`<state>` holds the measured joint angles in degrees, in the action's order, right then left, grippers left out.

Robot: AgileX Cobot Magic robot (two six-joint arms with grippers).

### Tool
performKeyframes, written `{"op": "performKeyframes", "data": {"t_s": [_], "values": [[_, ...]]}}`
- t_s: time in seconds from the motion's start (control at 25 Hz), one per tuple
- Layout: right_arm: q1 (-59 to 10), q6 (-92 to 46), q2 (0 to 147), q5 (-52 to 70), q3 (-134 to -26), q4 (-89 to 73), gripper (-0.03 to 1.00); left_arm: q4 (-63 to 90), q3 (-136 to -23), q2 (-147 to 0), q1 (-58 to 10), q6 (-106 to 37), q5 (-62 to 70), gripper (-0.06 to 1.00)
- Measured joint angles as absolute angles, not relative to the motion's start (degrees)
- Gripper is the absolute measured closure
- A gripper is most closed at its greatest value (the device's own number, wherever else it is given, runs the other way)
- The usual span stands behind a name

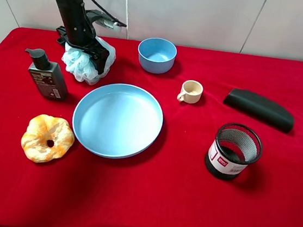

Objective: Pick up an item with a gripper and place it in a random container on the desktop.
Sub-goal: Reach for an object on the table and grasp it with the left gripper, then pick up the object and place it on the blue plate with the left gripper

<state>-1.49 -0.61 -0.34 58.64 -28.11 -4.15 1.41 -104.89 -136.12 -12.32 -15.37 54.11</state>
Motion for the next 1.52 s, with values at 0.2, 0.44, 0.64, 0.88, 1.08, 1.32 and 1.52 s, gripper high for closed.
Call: {"op": "performKeyframes", "data": {"t_s": [0.2,0.44,0.64,0.88,1.08,1.32,1.52], "values": [[-1.5,-0.6,-0.3,58.6,-28.1,-4.2,0.34,1.4,-104.9,-136.4,-12.4,-15.4,54.1,0.13],[-1.5,-0.6,-0.3,58.6,-28.1,-4.2,0.34,1.3,-105.0,-136.4,-12.5,-15.4,54.3,0.33],[-1.5,-0.6,-0.3,58.6,-28.1,-4.2,0.34,0.8,-105.2,-136.4,-12.5,-15.4,54.6,0.34],[-1.5,-0.6,-0.3,58.6,-28.1,-4.2,0.34,0.0,-105.2,-136.4,-12.5,-15.4,54.8,0.36],[-1.5,-0.6,-0.3,58.6,-28.1,-4.2,0.34,0.0,-105.2,-136.3,-12.5,-15.4,55.0,0.36],[-1.5,-0.6,-0.3,58.6,-28.1,-4.2,0.34,-0.5,-107.3,-135.5,-12.5,-15.4,57.8,0.38],[-1.5,-0.6,-0.3,58.6,-28.1,-4.2,0.34,-0.7,-108.8,-133.4,-12.5,-15.4,59.3,0.4]]}}
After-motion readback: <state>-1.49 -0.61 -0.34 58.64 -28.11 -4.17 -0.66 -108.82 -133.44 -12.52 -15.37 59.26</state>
